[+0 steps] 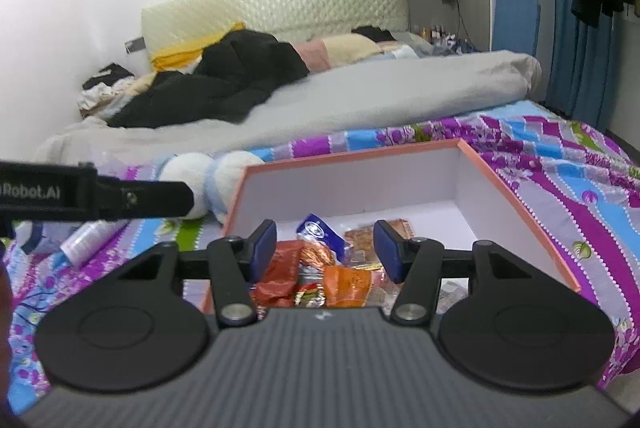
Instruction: Organize snacks
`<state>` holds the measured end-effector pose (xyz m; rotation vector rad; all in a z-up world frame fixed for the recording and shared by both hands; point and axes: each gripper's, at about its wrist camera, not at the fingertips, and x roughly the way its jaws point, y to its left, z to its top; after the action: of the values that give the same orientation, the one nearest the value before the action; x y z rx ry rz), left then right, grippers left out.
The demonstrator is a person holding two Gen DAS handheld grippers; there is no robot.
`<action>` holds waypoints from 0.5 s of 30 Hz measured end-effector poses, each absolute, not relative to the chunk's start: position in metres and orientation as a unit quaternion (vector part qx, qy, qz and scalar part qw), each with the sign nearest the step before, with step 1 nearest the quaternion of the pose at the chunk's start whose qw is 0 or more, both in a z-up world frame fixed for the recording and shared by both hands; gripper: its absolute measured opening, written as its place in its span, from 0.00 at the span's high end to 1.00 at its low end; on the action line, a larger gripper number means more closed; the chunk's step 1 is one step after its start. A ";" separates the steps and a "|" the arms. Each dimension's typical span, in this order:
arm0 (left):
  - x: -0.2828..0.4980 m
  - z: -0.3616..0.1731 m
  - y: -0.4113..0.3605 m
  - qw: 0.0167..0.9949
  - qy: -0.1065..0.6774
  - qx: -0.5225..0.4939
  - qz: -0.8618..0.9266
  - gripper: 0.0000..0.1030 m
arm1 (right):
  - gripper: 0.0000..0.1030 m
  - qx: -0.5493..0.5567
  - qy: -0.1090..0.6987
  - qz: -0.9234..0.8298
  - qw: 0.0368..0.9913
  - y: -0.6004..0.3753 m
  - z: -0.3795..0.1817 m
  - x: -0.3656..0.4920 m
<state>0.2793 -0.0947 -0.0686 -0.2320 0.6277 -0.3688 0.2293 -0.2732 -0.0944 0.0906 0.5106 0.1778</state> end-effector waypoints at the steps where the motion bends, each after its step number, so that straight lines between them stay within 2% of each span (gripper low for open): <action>1: 0.274 -0.066 -0.093 0.928 0.304 -0.114 -0.180 0.43 | 0.46 0.044 0.248 0.087 0.964 -0.272 -0.091 0.224; 15: 0.176 -0.034 -0.073 0.944 0.264 -0.104 -0.168 0.30 | 0.46 0.051 0.211 0.086 0.972 -0.270 -0.059 0.147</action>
<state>0.1759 -0.0731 -0.0340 -0.2110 0.5375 -0.3417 0.1470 -0.2697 -0.0592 0.1034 0.4265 0.1739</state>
